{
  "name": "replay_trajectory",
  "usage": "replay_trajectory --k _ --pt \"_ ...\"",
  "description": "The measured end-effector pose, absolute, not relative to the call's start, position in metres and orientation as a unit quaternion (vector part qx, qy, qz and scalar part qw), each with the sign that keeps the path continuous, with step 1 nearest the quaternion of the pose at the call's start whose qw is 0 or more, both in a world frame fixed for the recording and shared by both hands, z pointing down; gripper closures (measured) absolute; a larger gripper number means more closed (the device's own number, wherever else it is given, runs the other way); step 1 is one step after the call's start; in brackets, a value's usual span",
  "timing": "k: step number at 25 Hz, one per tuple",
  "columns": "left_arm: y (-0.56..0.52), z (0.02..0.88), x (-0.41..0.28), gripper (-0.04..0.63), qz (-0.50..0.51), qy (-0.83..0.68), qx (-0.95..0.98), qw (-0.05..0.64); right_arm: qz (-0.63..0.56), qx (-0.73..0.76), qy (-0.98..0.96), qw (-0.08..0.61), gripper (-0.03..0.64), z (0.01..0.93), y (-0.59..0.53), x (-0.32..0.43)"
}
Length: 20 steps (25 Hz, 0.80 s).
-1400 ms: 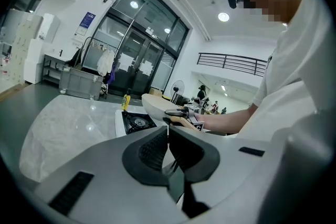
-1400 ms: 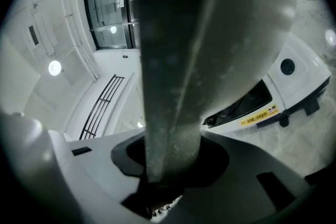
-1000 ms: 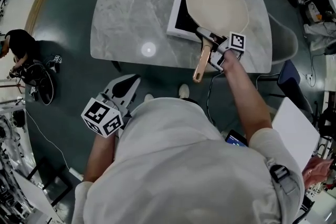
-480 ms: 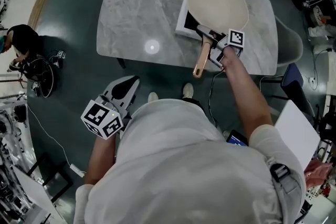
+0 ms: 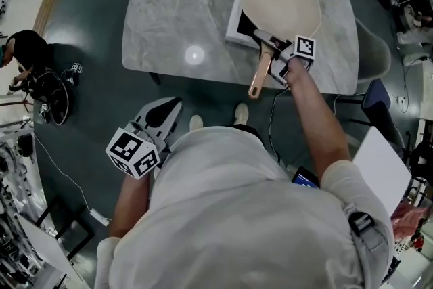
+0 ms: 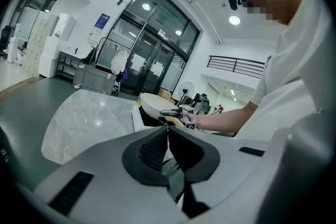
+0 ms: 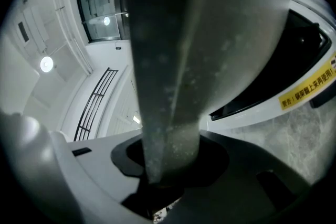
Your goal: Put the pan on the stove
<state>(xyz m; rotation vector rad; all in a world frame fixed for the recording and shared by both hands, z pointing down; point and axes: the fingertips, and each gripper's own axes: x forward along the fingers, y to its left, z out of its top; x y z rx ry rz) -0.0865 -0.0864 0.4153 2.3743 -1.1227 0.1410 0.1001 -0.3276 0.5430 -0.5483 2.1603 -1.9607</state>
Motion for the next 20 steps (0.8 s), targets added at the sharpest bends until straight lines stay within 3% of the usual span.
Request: replay_trajectory --k 6,9,20 --pt "-0.087 0.415 -0.079 0.574 0.053 -0.407 0.877 0.249 -0.653 -0.191 0.727 0.093 0.472 0.54 -0.328 0.103" --pt "-0.086 0.415 -0.079 0.574 0.052 -0.405 0.878 0.25 -0.654 -0.189 0.726 0.103 0.409 0.538 -0.327 0.103" --pt "-0.087 0.413 -0.068 0.574 0.051 -0.388 0.886 0.249 -0.652 -0.198 0.719 0.137 0.313 0.533 -0.322 0.111"
